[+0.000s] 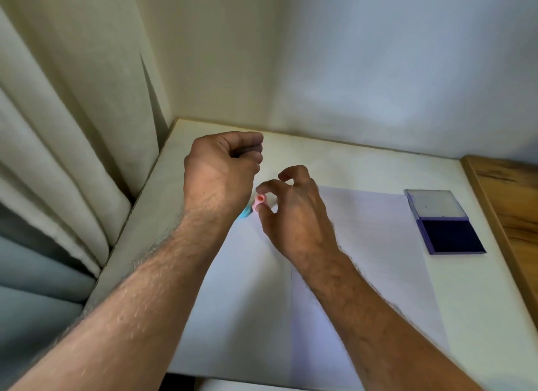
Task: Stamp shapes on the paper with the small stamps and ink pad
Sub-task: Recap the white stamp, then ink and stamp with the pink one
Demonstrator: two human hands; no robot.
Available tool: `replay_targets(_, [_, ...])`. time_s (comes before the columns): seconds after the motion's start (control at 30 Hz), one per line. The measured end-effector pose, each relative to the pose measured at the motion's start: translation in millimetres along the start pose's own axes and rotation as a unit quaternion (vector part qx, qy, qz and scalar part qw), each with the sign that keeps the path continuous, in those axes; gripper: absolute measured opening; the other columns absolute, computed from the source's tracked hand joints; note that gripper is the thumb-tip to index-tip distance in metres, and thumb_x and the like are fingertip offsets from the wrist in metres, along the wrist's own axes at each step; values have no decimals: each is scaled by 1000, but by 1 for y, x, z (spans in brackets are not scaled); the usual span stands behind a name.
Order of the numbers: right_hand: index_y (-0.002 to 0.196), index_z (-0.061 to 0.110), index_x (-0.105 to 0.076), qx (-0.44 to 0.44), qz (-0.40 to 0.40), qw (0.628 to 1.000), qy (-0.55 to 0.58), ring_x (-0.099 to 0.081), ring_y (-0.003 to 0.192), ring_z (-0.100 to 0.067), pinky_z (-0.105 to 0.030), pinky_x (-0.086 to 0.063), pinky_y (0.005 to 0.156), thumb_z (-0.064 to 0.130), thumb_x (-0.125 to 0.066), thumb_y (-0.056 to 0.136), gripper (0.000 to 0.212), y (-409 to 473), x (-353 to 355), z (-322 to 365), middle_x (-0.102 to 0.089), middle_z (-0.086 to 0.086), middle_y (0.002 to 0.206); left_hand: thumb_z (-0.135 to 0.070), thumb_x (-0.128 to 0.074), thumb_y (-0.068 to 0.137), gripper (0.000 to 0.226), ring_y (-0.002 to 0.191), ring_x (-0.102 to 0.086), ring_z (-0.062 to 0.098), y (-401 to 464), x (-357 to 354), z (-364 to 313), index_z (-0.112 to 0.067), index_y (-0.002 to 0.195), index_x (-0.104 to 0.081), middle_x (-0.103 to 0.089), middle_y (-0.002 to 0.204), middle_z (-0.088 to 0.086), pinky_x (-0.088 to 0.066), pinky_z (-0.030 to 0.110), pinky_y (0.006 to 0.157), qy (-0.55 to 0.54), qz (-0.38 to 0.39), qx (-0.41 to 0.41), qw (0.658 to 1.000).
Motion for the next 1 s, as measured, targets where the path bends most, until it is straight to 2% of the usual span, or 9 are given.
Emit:
replay_targets(0.2, [104,27,-71,-3,-54,992,117,-58,101,-14,-24,-53,78,37,-70,85,21,-14,20,-2,-51,4,115,-10,-66,87,24,85,-73,5,-6,-1,-6,-25,102,-76,-76,92,-13,-59,28,85,12,-2,-14,1000])
replay_targets(0.3, [101,29,-72,-65,-79,980,172,-55,95,-5,-2,-42,73,42,-73,81,23,-32,41,-6,-56,10,107,-12,-66,86,23,84,-73,5,-12,-5,-7,-26,102,-76,-76,91,-14,-59,27,82,13,12,-13,1000])
replay_targets(0.4, [95,31,-72,-141,-80,955,250,-57,84,-1,-5,-43,69,45,-75,78,22,-50,57,-18,-65,17,100,-13,-68,86,23,85,-73,4,-14,-8,-6,-29,100,-76,-76,92,-14,-59,29,85,24,30,-9,999])
replay_targets(0.47, [88,30,-74,-204,-63,912,351,-59,72,-3,-16,-50,65,38,-78,76,15,-62,67,-30,-72,14,88,-10,-69,84,25,88,-73,6,-16,-13,-3,-30,98,-76,-76,91,-12,-58,32,89,37,70,-6,997])
replay_targets(0.53, [79,24,-78,-259,-29,842,472,-62,68,-13,-24,-56,62,25,-78,77,2,-71,73,-40,-76,6,80,-8,-70,82,27,89,-73,8,-20,-20,-1,-29,97,-76,-77,90,-10,-58,30,87,53,118,-6,992])
replay_targets(0.67, [75,11,-79,-317,17,719,618,-66,69,-23,-27,-60,65,15,-78,69,7,-80,67,-49,-77,-10,88,-9,-64,86,29,88,-70,-1,-29,-32,1,-31,101,-75,-75,91,-14,-52,9,68,118,149,-47,981])
replay_targets(0.73, [82,9,-78,-328,16,688,648,-68,72,-24,-28,-60,66,23,-80,55,30,-79,62,-53,-77,-13,91,-6,-61,87,33,88,-70,-2,-32,-37,-1,-32,102,-75,-75,91,-15,-53,12,75,132,165,-67,975])
replay_targets(0.83, [99,7,-70,-347,11,647,679,-70,74,-24,-29,-60,65,19,-78,55,46,-75,57,-57,-76,-16,96,3,-60,86,45,89,-71,0,-35,-39,-3,-35,104,-73,-76,93,-12,-56,24,86,137,225,-97,960])
replay_targets(1.0, [103,1,-72,-366,55,628,684,-69,74,-22,-27,-59,66,13,-69,85,22,-73,48,-70,-74,-20,99,-1,-74,79,56,95,-69,-2,-46,-50,-2,-42,117,-65,-71,103,-17,-56,21,86,195,315,-142,918])
Point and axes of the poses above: each hand's wrist, its own y-axis towards the middle knuckle, its own x-axis out of the back of the hand, z = x × y, the point moved 4 cm from there along y, towards the middle knuckle
